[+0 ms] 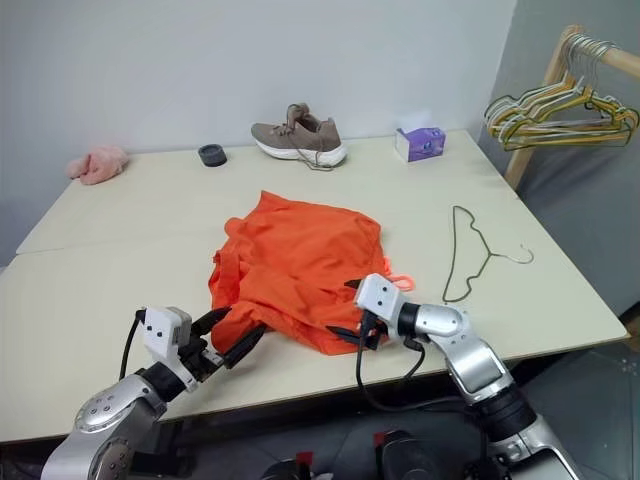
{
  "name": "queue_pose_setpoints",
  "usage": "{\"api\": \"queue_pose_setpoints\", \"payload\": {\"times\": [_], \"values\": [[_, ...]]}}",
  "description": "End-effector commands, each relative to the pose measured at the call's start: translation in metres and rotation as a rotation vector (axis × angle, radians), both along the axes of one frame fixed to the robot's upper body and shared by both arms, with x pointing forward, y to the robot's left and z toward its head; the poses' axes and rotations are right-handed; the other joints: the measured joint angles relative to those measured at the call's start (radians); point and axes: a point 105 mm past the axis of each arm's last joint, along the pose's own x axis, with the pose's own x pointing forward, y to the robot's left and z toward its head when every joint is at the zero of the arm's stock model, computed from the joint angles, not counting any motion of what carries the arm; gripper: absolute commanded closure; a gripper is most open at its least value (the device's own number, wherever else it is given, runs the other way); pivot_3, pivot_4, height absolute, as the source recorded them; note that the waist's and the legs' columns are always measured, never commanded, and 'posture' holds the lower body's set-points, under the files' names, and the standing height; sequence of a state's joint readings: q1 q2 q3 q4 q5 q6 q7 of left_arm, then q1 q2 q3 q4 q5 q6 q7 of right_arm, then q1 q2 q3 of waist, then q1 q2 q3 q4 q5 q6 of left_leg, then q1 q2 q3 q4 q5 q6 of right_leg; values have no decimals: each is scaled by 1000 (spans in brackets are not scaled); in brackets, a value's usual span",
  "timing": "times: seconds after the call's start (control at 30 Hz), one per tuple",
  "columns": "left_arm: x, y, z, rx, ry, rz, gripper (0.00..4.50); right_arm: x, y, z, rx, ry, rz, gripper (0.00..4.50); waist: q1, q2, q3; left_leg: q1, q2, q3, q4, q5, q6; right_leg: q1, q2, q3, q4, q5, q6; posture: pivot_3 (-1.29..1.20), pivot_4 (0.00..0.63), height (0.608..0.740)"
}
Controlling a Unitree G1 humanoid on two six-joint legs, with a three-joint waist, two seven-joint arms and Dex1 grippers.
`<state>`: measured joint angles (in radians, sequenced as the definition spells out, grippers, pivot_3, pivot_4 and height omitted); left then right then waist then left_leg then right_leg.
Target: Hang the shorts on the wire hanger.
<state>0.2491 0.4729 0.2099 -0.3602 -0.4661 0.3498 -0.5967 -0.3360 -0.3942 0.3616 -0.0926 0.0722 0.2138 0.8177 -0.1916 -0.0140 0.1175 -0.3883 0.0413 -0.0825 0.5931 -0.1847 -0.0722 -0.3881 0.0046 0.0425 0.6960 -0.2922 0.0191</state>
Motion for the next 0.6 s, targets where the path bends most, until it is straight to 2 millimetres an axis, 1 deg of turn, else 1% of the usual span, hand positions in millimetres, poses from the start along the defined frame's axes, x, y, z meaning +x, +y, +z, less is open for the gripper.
{"api": "queue_pose_setpoints", "payload": {"times": [0.03, 0.17, 0.27, 0.3, 0.4, 0.47, 0.6], "values": [[-2, -4, 13, 72, -32, -61, 25, -11, -4, 16, -5, -30, 78, 0, 2, -2, 1, 0, 0, 0, 0, 0, 0, 0, 0, 0, 0, 0, 0, -118, 59, 740], [1, 4, 12, 155, -30, -78, 25, -14, -14, 14, -72, -34, 108, 0, 3, -6, 0, 3, 0, 0, 0, 0, 0, 1, 0, 1, 0, 0, 0, -120, 62, 740], [-3, 7, 9, 210, -10, -127, 575, -12, -24, 3, -163, -36, 112, 0, 3, -7, 0, 3, 0, 1, 0, 0, -1, 1, 0, 1, 0, 0, -1, -124, 63, 740], [-6, 8, 6, 231, 2, -148, 845, -11, -25, 2, -171, -38, 112, 0, 3, -8, 1, 3, 0, 1, 0, 0, -1, 1, 0, 2, -1, 0, -1, -124, 63, 740], [-15, 14, -1, 283, 32, -189, 1868, -12, -25, 3, -167, -42, 116, 0, -3, -8, 1, 3, 1, 2, -1, -2, -3, 0, 0, 2, -1, -1, -2, -124, 63, 740], [-17, 18, -4, 312, 34, -191, 2552, -13, -26, 3, -169, -42, 120, 0, -1, -8, 1, 3, 1, 3, -1, -3, -4, 0, 0, 2, -1, -2, -3, -118, 64, 740], [-19, 21, -8, 345, 29, -189, 3718, -13, -27, 2, -173, -42, 124, 0, 5, -9, 1, 2, 1, 3, -1, -4, -6, 0, 0, 2, -2, -2, -3, -112, 63, 740]]}}
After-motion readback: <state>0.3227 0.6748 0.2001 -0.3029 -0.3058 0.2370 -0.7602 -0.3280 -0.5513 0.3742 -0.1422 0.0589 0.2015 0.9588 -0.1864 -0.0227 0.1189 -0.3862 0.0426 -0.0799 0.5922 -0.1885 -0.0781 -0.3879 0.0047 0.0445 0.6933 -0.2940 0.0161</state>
